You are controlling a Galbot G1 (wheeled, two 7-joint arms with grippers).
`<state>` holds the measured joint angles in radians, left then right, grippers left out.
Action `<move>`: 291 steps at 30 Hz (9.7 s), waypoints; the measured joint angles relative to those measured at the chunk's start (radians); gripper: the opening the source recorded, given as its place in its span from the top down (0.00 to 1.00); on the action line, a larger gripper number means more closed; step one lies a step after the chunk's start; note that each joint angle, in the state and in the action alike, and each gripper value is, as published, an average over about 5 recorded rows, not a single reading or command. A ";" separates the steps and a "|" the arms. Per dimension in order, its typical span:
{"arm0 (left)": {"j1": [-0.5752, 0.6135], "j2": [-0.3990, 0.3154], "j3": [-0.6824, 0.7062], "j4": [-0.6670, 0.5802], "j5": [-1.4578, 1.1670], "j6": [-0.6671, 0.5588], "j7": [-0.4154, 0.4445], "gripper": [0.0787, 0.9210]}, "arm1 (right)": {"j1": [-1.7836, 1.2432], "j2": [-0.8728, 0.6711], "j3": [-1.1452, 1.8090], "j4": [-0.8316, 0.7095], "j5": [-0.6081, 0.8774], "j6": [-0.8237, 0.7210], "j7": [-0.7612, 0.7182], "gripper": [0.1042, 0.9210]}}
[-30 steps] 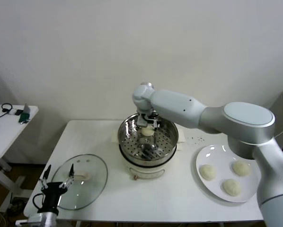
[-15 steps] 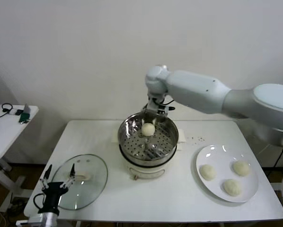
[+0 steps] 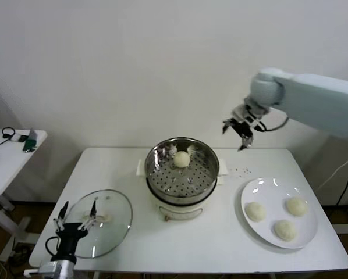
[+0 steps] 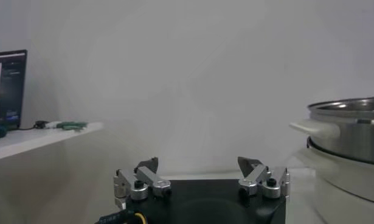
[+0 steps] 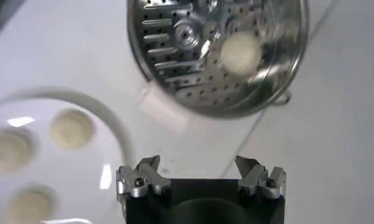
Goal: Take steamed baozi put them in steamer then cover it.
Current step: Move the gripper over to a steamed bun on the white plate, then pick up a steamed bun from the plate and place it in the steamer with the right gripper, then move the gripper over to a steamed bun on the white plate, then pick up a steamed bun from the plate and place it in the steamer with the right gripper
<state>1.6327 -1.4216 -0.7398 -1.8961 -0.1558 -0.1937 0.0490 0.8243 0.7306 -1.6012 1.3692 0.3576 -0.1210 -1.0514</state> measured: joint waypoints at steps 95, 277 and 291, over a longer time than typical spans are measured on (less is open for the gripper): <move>0.072 -0.016 0.024 -0.054 0.051 0.000 -0.010 0.12 | 0.089 0.253 -0.059 -0.106 0.485 -0.204 0.032 0.26; 0.138 -0.015 -0.006 -0.041 0.110 0.010 -0.026 0.12 | 0.004 0.439 0.072 0.077 -0.399 0.489 -0.090 0.27; 0.130 -0.013 -0.001 -0.016 0.093 0.008 -0.027 0.12 | -0.106 0.577 0.046 0.036 -0.446 0.533 -0.080 0.26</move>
<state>1.7624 -1.4350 -0.7404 -1.9122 -0.0624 -0.1856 0.0224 0.7187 1.3079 -1.5550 1.4047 -0.0885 0.4122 -1.1318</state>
